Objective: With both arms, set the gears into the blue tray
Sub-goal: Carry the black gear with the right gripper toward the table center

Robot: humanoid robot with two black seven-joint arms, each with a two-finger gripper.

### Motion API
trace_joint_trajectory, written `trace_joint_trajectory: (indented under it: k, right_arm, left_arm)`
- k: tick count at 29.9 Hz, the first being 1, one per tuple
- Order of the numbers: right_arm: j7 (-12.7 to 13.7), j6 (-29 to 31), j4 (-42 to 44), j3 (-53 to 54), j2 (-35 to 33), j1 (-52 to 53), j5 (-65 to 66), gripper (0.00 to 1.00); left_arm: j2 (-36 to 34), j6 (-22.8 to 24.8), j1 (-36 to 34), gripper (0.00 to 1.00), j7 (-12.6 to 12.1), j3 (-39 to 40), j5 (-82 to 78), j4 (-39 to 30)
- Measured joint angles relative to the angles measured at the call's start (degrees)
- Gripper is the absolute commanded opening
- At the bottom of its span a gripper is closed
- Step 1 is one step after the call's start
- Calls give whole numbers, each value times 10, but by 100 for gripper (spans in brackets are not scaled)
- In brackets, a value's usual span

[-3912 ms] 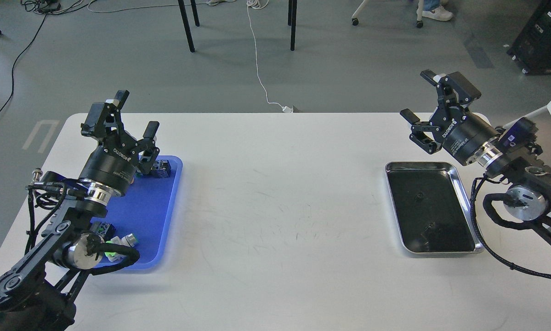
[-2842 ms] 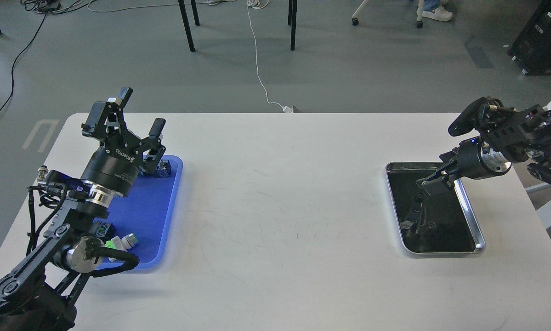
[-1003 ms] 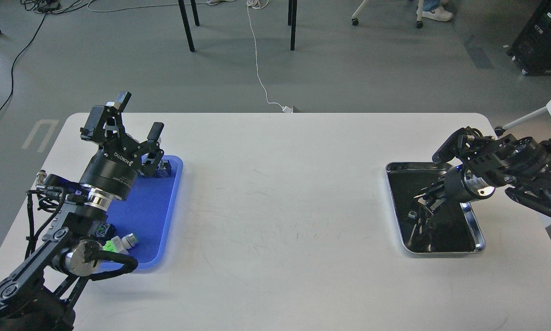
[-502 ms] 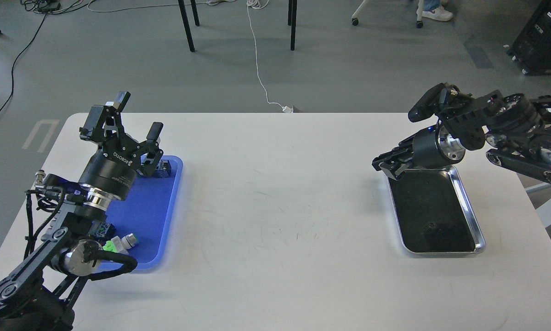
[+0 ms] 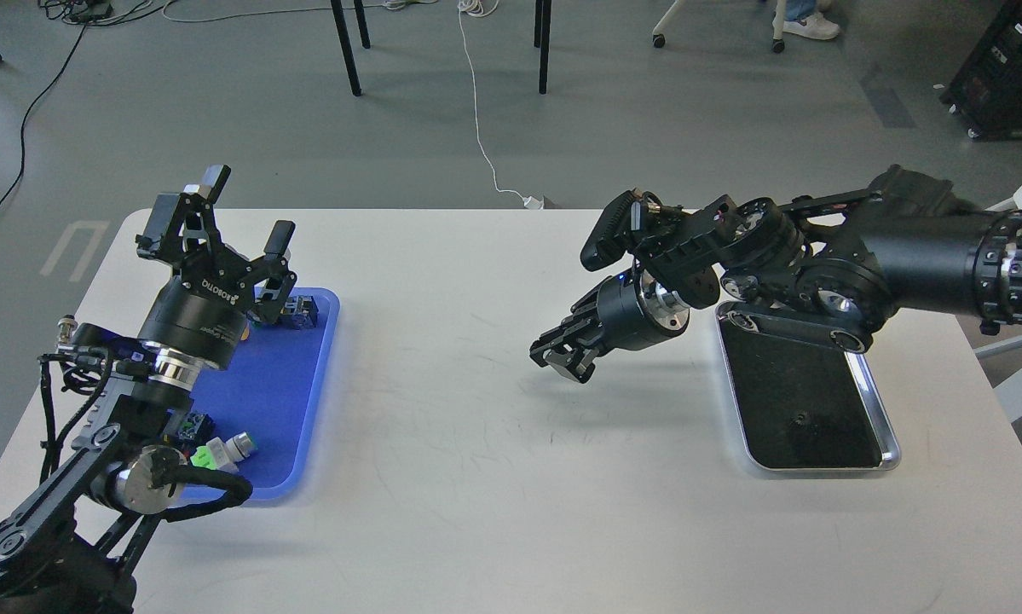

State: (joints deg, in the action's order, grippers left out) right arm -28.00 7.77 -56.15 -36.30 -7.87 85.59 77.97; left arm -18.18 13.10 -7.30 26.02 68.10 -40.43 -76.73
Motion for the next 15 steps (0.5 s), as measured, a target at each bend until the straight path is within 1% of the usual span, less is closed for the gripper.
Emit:
trace_joint_trajectory:
  k: [2, 5, 7, 11, 15]
  right_arm:
    - [0, -24, 5, -7, 16, -13, 0, 20]
    - [0, -81, 10, -12, 39, -44, 0, 20]
    - [0, -107, 12, -17, 48, -59, 0, 20]
    - [0, -127, 25, -42, 62, -71, 0, 20]
    - [0, -133, 45, -55, 75, -77, 0, 22]
  left_arm:
    - [0, -1, 1, 99, 0, 1, 0, -1]
    - [0, -1, 4, 99, 0, 1, -1, -1]
    - [1, -1, 5, 99, 0, 1, -1, -1]
    - [1, -1, 7, 99, 0, 2, -1, -1]
    - [1, -1, 8, 99, 0, 2, -1, -1]
